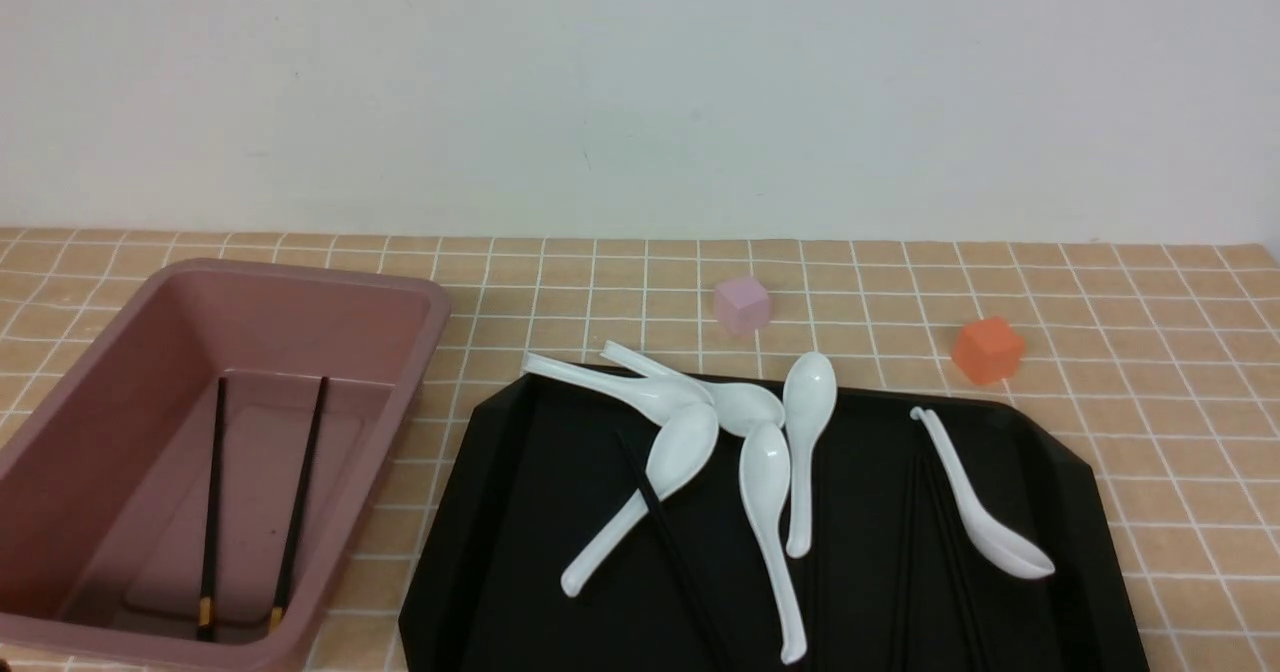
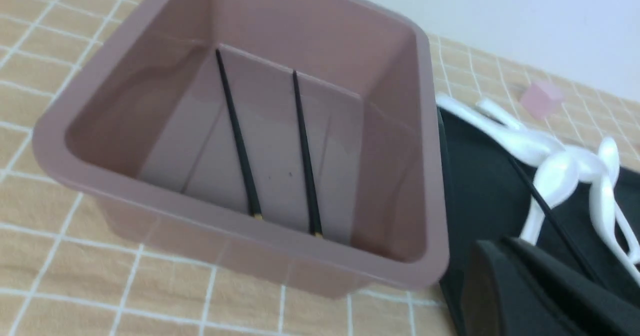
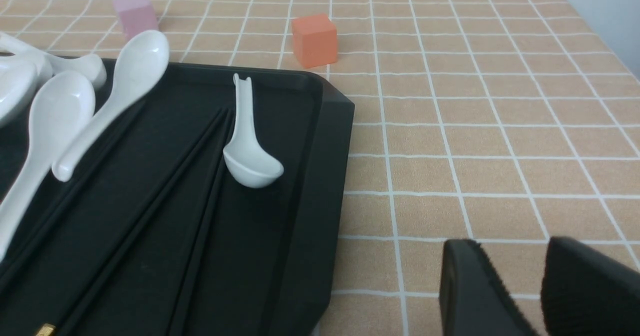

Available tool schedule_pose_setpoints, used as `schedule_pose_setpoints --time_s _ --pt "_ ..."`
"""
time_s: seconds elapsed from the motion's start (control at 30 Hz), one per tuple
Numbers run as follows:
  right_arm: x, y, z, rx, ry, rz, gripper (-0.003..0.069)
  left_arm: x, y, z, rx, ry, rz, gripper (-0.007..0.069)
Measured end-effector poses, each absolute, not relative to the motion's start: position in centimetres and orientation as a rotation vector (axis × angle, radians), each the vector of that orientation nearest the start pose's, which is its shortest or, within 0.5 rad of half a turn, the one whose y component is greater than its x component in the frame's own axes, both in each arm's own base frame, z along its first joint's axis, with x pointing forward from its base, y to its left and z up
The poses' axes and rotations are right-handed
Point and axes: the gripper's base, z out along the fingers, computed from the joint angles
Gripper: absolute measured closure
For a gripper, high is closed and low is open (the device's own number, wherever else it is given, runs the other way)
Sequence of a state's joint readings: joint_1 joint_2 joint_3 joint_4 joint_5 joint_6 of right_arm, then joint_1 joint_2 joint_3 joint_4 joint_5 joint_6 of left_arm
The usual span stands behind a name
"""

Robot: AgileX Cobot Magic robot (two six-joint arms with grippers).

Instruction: On brown tablecloth take chopsticks from black tray and put them in box.

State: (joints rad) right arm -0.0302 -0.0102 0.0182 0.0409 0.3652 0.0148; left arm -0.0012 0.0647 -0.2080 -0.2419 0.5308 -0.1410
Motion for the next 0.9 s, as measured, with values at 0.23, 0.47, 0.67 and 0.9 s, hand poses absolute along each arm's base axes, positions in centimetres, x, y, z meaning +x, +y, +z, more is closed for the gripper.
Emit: schedule_pose_setpoints --time_s 0.23,0.47,0.67,0.9 --pt "5.3 0.0 17.5 0.067 1.855 0.029 0.0419 5.3 -0.9 20.4 -0.263 1.88 -0.338 0.0637" --pt "5.3 0.0 17.5 0.067 1.856 0.029 0.0419 5.1 -0.8 16.9 -0.267 1.896 -0.316 0.0637" --pt "5.3 0.0 17.5 0.067 1.856 0.029 0.0419 5.2 -0.8 17.0 -0.195 1.882 -0.304 0.0637" --pt "5.3 0.0 17.5 0.067 1.856 0.029 0.0419 5.2 -1.0 17.0 -0.156 1.887 -0.317 0.0636"
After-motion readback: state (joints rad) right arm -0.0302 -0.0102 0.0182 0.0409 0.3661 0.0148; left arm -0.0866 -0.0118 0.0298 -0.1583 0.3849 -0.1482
